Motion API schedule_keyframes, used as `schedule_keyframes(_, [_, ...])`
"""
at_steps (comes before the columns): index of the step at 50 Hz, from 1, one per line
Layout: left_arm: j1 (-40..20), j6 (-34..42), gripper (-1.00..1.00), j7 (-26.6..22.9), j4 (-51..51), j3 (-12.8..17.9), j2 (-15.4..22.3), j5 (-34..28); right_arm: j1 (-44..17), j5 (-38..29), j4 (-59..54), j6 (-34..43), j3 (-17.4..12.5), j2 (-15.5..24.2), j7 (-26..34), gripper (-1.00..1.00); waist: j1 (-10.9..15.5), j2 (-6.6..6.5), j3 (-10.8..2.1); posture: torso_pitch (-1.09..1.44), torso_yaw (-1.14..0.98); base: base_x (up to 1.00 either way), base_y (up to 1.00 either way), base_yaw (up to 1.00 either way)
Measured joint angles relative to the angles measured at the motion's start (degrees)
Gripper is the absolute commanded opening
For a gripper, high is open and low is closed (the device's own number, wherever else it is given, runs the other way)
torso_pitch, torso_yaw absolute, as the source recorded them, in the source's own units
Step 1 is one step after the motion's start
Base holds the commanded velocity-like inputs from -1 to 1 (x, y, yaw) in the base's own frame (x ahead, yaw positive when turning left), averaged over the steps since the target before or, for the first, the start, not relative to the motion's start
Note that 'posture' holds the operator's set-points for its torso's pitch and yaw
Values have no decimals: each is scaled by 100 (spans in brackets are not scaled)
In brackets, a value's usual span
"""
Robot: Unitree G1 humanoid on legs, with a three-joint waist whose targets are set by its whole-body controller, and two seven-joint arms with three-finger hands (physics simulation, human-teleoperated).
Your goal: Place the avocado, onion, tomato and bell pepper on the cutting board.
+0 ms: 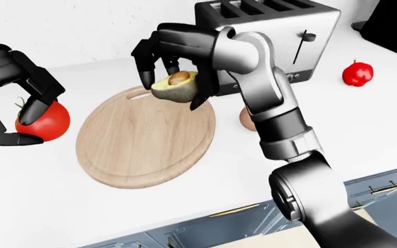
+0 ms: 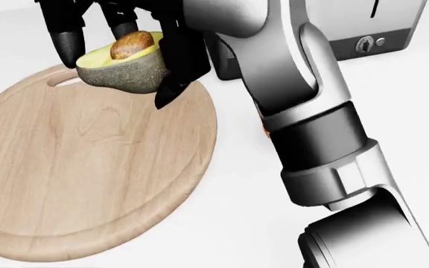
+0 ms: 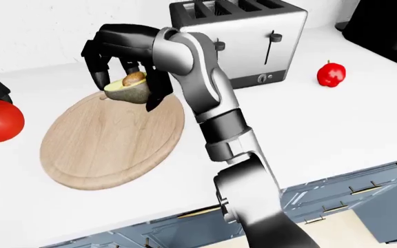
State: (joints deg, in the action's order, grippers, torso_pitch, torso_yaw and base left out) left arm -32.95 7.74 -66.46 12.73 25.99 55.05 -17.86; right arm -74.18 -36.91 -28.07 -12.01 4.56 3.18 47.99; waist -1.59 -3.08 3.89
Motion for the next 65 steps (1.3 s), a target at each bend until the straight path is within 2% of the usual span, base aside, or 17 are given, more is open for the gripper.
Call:
schedule_keyframes(7, [58, -13, -100, 10, 35, 31, -67, 12, -414, -448, -1590, -649, 29, -69, -822, -100, -18, -36, 3, 0, 0, 0, 0, 0])
schedule_keyframes(16, [161, -75, -100, 65, 4, 51, -151, 5, -1050, -829, -2844, -1161, 29, -122, -1688, -100, -14, -66, -17, 0, 0, 0, 0, 0])
schedule_keyframes(21, [292, -139, -100, 72, 36, 117, -226, -9, -1295, -1082, -3450, -1336, 66, -185, -2206, -100, -7, -70, -25, 0, 0, 0, 0, 0])
schedule_keyframes(23, [304, -145, -100, 71, 12, 129, -244, -13, -1478, -1227, -3987, -1321, 71, -260, -2613, -100, -3, -76, -33, 0, 0, 0, 0, 0])
schedule_keyframes(26, [302, -158, -100, 75, 24, 117, -248, -13, -1458, -1380, -4250, -1250, 65, -329, -2935, -100, 14, -67, -37, 0, 0, 0, 0, 0])
schedule_keyframes(36, [420, -221, -100, 112, 3, 200, -298, -1, -1434, -1583, -4332, -1259, 92, -469, -3112, -100, 41, -68, -16, 0, 0, 0, 0, 0])
schedule_keyframes(41, [479, -229, -100, 133, 55, 220, -343, -10, -1568, -1571, -4423, -1103, 5, -455, -3206, -100, 52, -55, -25, 0, 0, 0, 0, 0])
schedule_keyframes(50, [552, -270, -100, 145, 45, 282, -372, -8, -1534, -1644, -4512, -1021, 35, -457, -3372, -100, 60, -50, -43, 0, 0, 0, 0, 0])
schedule_keyframes(65, [620, -313, -100, 181, 30, 241, -506, -36, -1487, -1753, -4637, -948, 35, -538, -3554, -100, 64, -42, -50, 0, 0, 0, 0, 0])
